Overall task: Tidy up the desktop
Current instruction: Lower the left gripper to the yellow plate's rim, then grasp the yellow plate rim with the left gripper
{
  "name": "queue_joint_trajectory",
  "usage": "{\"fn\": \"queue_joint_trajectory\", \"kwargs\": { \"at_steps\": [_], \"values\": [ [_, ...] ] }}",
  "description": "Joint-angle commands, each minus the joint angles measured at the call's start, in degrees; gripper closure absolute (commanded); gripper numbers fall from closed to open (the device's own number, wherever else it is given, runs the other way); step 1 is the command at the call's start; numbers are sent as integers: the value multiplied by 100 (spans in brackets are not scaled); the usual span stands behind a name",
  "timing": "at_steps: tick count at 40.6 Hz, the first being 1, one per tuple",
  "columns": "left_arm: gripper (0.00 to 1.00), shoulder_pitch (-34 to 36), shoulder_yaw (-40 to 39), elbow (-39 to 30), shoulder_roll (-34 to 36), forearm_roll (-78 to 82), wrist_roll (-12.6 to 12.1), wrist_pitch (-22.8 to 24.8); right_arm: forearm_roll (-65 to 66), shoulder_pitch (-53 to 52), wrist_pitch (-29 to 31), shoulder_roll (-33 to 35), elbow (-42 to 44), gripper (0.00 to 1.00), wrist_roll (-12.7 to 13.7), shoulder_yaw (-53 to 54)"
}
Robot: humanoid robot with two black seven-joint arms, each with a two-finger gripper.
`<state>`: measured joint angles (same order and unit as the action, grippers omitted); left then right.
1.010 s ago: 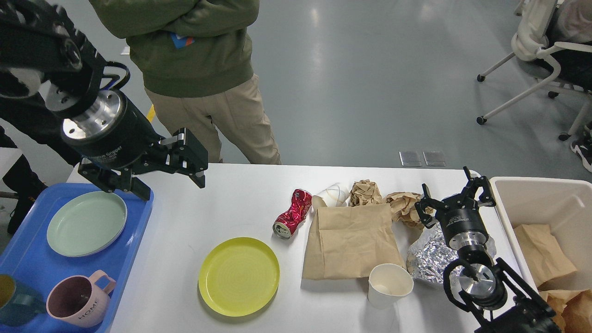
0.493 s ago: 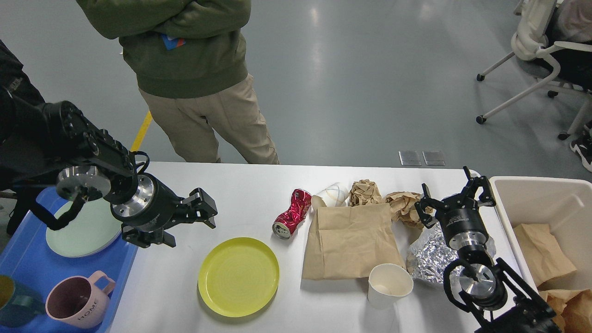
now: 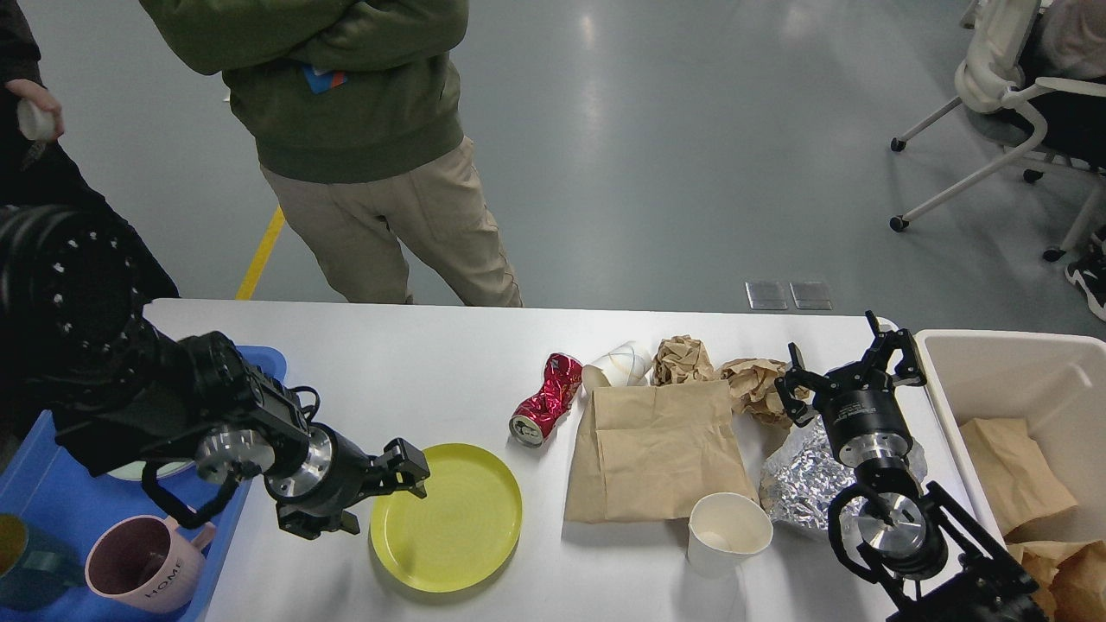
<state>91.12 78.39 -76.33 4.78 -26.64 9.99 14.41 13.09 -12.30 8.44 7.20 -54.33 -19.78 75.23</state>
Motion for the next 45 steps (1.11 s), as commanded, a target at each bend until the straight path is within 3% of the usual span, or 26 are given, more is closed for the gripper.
{"fn": "queue_joint_trajectory", "kwargs": {
  "at_steps": [1, 7, 23, 32, 35, 40, 45],
  "values": [
    [11, -366, 36, 56, -100, 1, 3, -447, 0, -1, 0, 0, 1, 0, 0, 0],
    [11, -630, 28, 135, -56, 27, 3, -904, 0, -1, 0, 0, 1, 0, 0, 0],
    [12, -920, -34, 416, -56, 432, 3, -983, 0, -1, 0, -8, 1, 0, 0, 0],
    [15, -1114, -192, 478, -64, 458, 3, -1563, 0, -1, 0, -8, 1, 0, 0, 0],
    [20, -1149, -245, 487, -56, 511, 3, -1599, 0, -1, 0, -8, 1, 0, 0, 0],
    [40, -1228, -280, 487, -47, 660, 3, -1590, 0, -9, 0, -8, 1, 0, 0, 0],
    [47, -1246, -280, 496, -29, 678, 3, -1590, 0, -1, 0, -8, 1, 0, 0, 0]
  ]
}}
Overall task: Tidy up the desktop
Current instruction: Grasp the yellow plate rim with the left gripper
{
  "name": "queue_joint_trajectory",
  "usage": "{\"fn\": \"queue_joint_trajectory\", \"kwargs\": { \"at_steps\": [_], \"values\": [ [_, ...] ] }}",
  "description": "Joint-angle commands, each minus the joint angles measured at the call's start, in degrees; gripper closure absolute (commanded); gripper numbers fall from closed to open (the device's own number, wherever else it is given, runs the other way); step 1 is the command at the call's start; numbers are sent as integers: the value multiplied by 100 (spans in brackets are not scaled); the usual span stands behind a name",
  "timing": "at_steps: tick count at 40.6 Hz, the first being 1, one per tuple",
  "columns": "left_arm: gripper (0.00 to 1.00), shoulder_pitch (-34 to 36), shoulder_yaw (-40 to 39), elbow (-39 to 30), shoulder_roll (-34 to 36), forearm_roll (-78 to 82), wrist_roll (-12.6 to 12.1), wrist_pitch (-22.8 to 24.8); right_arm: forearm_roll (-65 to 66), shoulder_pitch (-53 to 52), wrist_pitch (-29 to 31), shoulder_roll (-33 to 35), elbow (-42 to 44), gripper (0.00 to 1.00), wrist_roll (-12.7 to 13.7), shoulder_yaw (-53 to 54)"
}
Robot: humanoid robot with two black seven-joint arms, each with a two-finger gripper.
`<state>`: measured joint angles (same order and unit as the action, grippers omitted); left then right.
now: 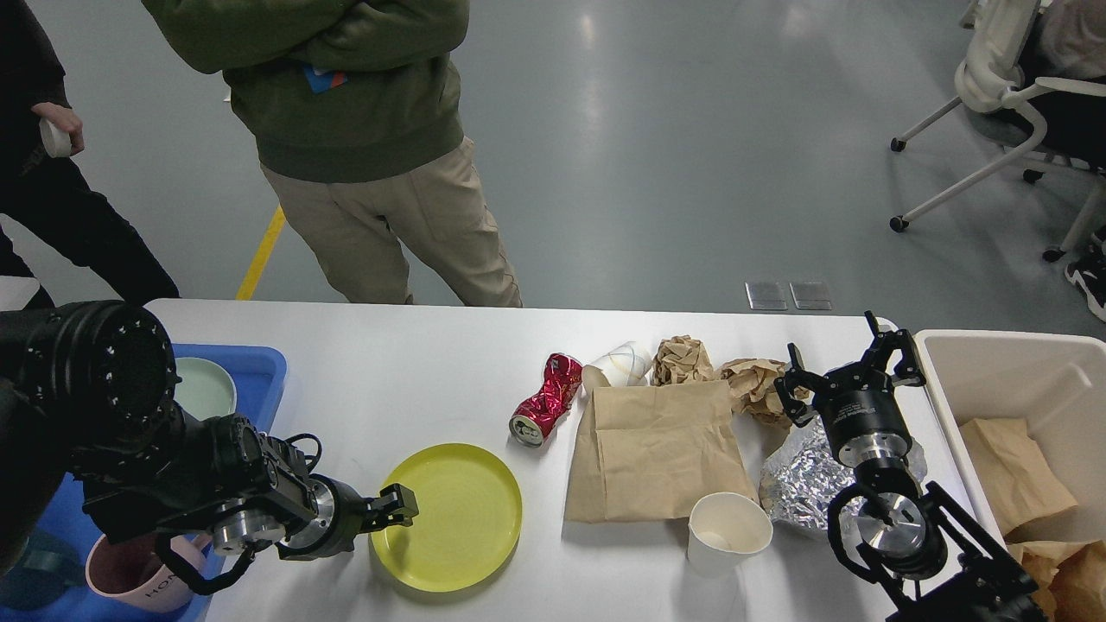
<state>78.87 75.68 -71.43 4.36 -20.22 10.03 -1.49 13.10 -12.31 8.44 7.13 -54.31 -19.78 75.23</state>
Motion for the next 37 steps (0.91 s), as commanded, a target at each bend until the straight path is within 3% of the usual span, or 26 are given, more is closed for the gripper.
{"fn": "queue_joint_trajectory", "kwargs": {
  "at_steps": [1, 12, 30, 35, 37],
  "values": [
    [48, -21, -9, 15, 20, 35, -1, -1, 0, 1, 0, -1, 0, 0, 0, 0],
    [72, -65, -18, 67, 91, 150, -1, 79, 0, 1, 0, -1, 0, 0, 0, 0],
    [89, -65, -18, 67, 56, 158, -1, 114, 0, 1, 0, -1, 0, 0, 0, 0],
    [100, -56, -9, 76, 64, 167, -36, 289, 0, 1, 0, -1, 0, 0, 0, 0],
    [100, -47, -18, 76, 64, 167, -71, 342, 0, 1, 0, -1, 0, 0, 0, 0]
  ]
}}
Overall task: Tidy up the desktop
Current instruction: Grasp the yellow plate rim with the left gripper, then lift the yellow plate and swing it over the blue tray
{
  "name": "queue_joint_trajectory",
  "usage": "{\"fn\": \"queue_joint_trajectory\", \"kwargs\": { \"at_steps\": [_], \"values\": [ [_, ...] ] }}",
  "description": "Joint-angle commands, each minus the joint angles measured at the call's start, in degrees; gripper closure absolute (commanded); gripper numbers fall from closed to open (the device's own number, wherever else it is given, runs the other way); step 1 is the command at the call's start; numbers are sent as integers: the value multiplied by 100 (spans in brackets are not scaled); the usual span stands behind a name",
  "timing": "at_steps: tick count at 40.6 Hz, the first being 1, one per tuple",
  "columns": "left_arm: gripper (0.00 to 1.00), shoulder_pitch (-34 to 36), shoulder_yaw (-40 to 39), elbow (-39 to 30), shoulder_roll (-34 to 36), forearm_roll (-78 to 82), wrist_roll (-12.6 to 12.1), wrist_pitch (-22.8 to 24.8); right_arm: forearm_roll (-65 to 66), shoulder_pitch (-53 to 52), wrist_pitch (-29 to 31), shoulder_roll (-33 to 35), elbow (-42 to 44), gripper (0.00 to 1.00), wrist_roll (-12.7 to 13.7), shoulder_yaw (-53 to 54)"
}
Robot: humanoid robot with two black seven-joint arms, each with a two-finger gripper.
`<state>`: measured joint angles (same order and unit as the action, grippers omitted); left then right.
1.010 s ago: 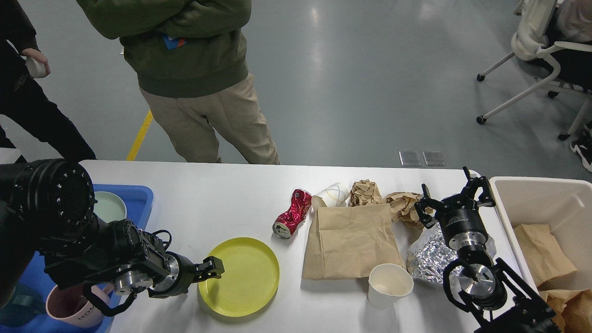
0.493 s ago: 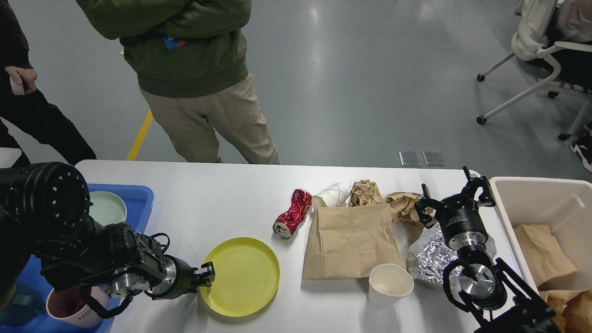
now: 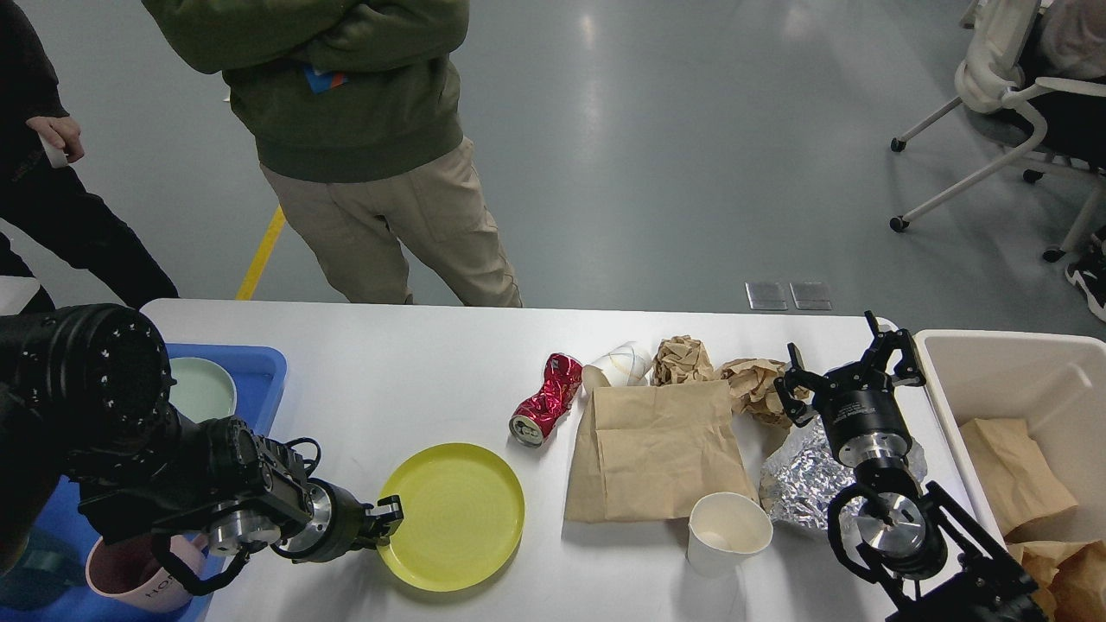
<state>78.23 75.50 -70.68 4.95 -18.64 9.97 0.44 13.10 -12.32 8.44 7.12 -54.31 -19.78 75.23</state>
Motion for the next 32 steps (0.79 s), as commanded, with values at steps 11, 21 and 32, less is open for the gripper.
{"fn": "queue_joint_trajectory", "kwargs": {
  "at_steps": [11, 21, 32],
  "values": [
    [100, 104, -9, -69, 24, 27, -118, 175, 0, -7, 0, 0, 0, 0, 0, 0],
    [100, 271, -44, -166, 77, 27, -109, 509, 0, 1, 0, 0, 0, 0, 0, 0],
    [100, 1588, 219, -1334, 569, 27, -127, 632, 0, 1, 0, 0, 0, 0, 0, 0]
  ]
}}
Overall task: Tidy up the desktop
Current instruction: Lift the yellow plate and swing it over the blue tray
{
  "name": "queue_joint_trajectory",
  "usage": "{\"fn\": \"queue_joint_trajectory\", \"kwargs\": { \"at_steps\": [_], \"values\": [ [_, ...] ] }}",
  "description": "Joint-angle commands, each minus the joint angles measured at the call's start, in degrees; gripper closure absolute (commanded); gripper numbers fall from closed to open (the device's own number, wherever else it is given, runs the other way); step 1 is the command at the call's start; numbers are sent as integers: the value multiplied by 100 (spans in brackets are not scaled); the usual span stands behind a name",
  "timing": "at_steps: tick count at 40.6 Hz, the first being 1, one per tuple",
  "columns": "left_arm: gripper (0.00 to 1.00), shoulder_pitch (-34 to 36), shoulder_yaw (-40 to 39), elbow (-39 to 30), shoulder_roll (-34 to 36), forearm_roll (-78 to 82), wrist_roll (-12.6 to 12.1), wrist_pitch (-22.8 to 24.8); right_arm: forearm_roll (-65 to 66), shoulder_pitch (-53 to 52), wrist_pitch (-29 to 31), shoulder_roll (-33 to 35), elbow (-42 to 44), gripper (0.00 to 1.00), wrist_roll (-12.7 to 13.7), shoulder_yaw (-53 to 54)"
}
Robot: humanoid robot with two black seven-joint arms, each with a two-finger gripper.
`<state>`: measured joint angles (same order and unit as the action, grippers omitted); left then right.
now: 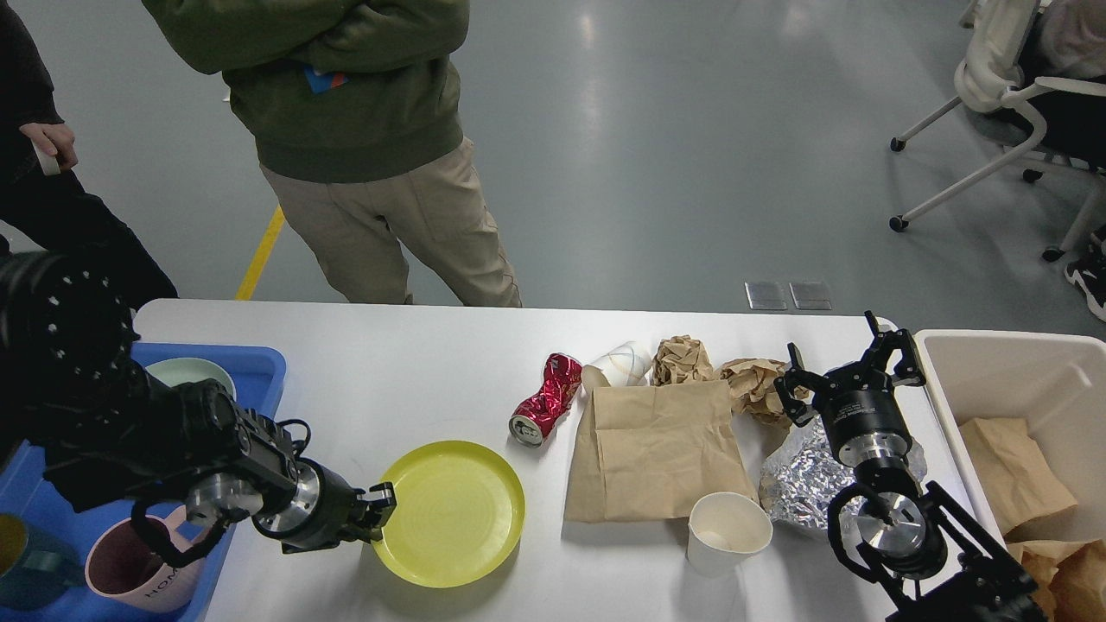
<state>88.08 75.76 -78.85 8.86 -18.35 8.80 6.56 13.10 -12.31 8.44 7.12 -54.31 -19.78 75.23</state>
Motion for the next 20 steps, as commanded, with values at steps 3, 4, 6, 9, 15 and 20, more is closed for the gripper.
{"fn": "queue_joint_trajectory", "kwargs": {
  "at_steps": [3, 4, 6, 9, 15, 20],
  "values": [
    [100, 1131, 351, -911, 248, 7, -2, 47, 0, 1, 0, 0, 0, 0, 0, 0],
    [100, 1289, 395, -1034, 256, 7, -2, 56, 0, 1, 0, 0, 0, 0, 0, 0],
    [100, 1797, 509, -1385, 265, -2, -10, 117, 0, 1, 0, 0, 0, 0, 0, 0],
    [100, 2561, 694, -1772, 239, -2, 16, 484, 0, 1, 0, 0, 0, 0, 0, 0],
    [100, 3976, 922, -2195, 134, -46, 16, 1494, 0, 1, 0, 0, 0, 0, 0, 0],
    [100, 5243, 1063, -2205, 28, -55, 16, 2804, 0, 1, 0, 0, 0, 0, 0, 0]
  ]
}}
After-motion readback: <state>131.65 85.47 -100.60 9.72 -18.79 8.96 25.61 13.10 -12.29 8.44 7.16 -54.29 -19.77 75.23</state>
